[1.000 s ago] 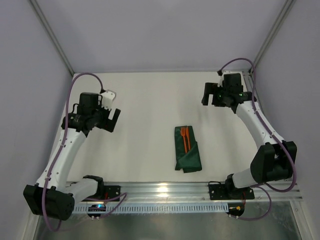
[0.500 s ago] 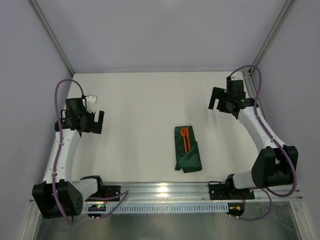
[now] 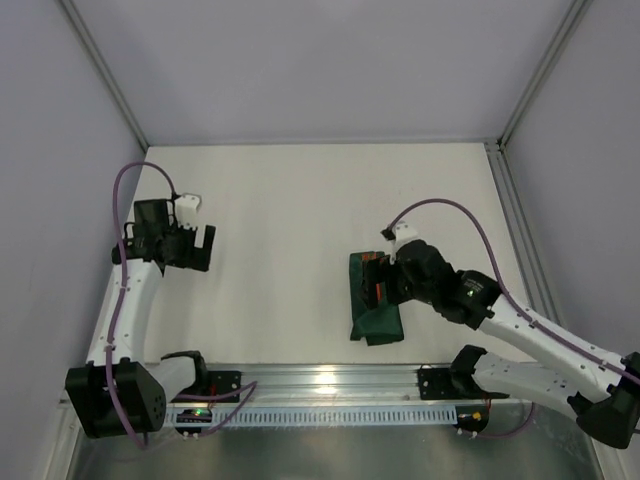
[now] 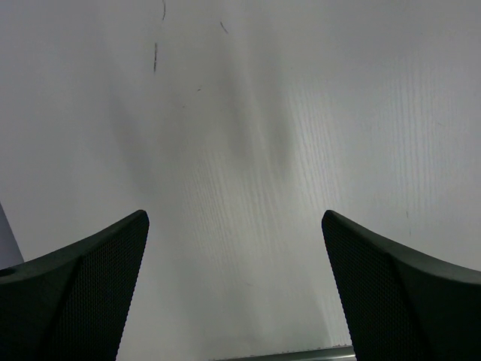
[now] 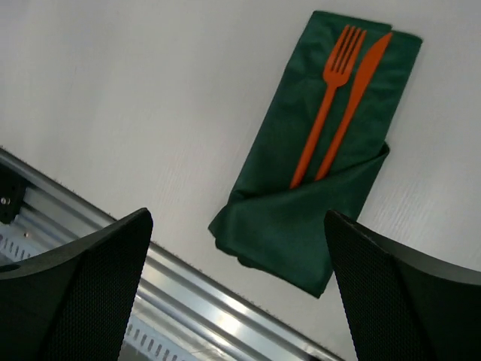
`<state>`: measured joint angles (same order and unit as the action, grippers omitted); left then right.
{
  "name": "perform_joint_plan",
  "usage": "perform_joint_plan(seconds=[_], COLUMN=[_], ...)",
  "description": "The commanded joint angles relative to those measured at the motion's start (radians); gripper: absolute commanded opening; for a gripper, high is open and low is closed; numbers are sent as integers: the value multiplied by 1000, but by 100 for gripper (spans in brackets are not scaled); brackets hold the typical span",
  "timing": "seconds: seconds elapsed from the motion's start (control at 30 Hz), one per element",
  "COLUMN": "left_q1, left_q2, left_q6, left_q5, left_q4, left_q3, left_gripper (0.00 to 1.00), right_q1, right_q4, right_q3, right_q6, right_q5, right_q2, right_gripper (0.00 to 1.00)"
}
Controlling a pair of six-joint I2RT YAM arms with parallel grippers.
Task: Fold the napkin into a case and place the utensils inside
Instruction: Smooth out the smaller rectangle-folded napkin at the center of the board.
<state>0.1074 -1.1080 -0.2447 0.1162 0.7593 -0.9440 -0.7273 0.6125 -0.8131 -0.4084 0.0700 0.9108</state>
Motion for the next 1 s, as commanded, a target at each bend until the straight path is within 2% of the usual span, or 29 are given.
perform_joint_plan(seconds=[0.0, 0.03, 0.13, 0.2, 0.27, 0.33, 0.37, 0.67, 0.83, 0.97], left_q1=[5, 3, 5, 5, 5, 6, 5, 5, 5, 5], left_q2=[17, 20, 25, 31, 36, 37, 34, 34, 28, 25], left_q6=[-8, -8, -13, -19, -22, -24, -24, -39, -44, -45], left_q5=[63, 80, 88, 97, 111, 122, 128, 142, 165, 172], left_q4=[-23, -20, -14, -12, -9, -9, -9, -6, -2, 2], left_q3=[-7, -7, -7, -7, -7, -7, -7, -6, -9, -7], left_gripper=[99, 99, 99, 99, 99, 99, 99, 99, 99, 99], right_q1=[-188, -293, -423, -472, -515, -518, -520, -520, -520, -520], right_q4=[116, 136, 205, 242, 231, 201, 193, 171, 178, 177], right_q3=[12, 9, -37, -79, -84, -72, -64, -107, -95, -86], right_q6=[-193, -223, -317, -374, -400, -414, -421, -414, -420, -423], right_q5=[190, 223, 329, 384, 390, 379, 381, 475, 455, 462], right_q2=[32, 66, 252, 360, 399, 424, 427, 490, 569, 605], right_gripper=[99, 99, 99, 99, 98, 90, 82, 78, 77, 72])
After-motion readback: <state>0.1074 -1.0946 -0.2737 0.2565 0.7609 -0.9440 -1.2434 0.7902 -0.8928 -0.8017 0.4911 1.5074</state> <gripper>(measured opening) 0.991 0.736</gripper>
